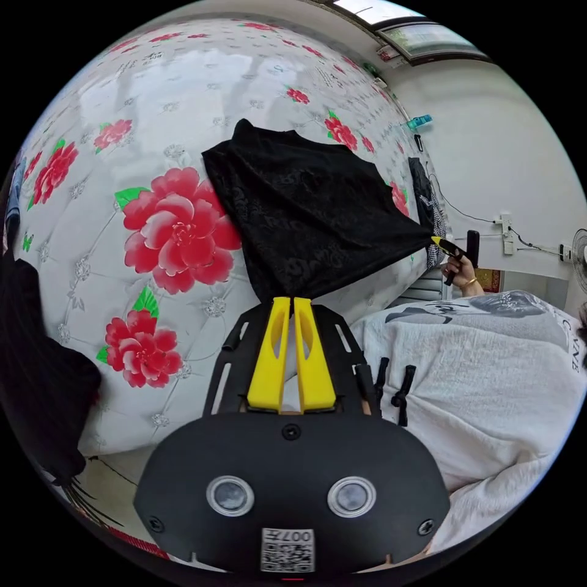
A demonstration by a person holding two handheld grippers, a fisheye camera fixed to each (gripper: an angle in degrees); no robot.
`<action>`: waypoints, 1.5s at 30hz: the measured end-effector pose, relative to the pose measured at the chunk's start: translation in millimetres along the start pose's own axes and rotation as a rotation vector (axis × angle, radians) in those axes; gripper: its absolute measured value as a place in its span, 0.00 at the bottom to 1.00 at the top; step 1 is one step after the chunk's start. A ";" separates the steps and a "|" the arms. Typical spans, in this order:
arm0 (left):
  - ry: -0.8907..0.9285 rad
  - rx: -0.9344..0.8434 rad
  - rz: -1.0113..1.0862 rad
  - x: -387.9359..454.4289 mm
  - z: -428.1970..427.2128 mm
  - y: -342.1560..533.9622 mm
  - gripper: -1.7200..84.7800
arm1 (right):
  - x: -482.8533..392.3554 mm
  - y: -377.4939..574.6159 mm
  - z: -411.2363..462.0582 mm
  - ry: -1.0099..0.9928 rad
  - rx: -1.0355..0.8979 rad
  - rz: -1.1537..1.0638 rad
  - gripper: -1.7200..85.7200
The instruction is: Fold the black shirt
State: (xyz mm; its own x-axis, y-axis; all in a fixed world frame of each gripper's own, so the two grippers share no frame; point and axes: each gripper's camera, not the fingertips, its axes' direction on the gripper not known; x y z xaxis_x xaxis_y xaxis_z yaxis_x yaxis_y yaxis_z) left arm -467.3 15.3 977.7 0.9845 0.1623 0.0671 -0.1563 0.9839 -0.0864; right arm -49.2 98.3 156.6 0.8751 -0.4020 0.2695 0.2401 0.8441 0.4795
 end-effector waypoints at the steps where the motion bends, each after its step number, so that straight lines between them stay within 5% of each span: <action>1: 0.002 0.001 -0.001 0.3 -4.5 -4.5 0.01 | -1.0 -4.5 -3.1 -0.012 0.007 0.007 0.02; 10: 0.027 -0.053 0.045 -43.2 -52.3 -163.1 0.01 | 16.8 -152.6 -15.4 -0.102 0.036 0.100 0.02; 18: 0.141 -0.194 -0.178 -131.1 16.1 -278.4 0.02 | 111.0 -269.2 54.4 0.062 -0.157 0.272 0.02; 23: 0.197 -0.118 -0.122 -134.5 16.9 -259.1 0.07 | 141.5 -266.5 60.5 -0.064 -0.126 0.250 0.05; 31: 0.099 0.348 -0.043 -81.9 -66.7 -145.3 0.08 | 106.3 -177.8 -11.0 -0.118 0.164 0.083 0.14; 36: -0.062 0.319 0.143 47.6 8.9 -98.3 0.07 | 104.4 -85.6 -18.3 0.037 0.216 0.213 0.17; 41: -0.071 0.458 0.206 126.8 77.2 -71.7 0.08 | 125.9 -49.5 30.7 -0.085 0.192 0.337 0.17; 45: -0.066 0.386 0.296 164.9 116.9 -76.6 0.07 | 133.9 -56.1 60.4 -0.165 0.278 0.358 0.14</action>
State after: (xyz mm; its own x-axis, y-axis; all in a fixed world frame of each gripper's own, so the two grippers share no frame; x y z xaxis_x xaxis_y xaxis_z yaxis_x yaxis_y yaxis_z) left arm -302.3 -24.5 1111.5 0.8883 0.4309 0.1590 -0.4588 0.8489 0.2624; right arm 29.2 -24.3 216.2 0.7982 -0.1737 0.5768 -0.2050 0.8220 0.5314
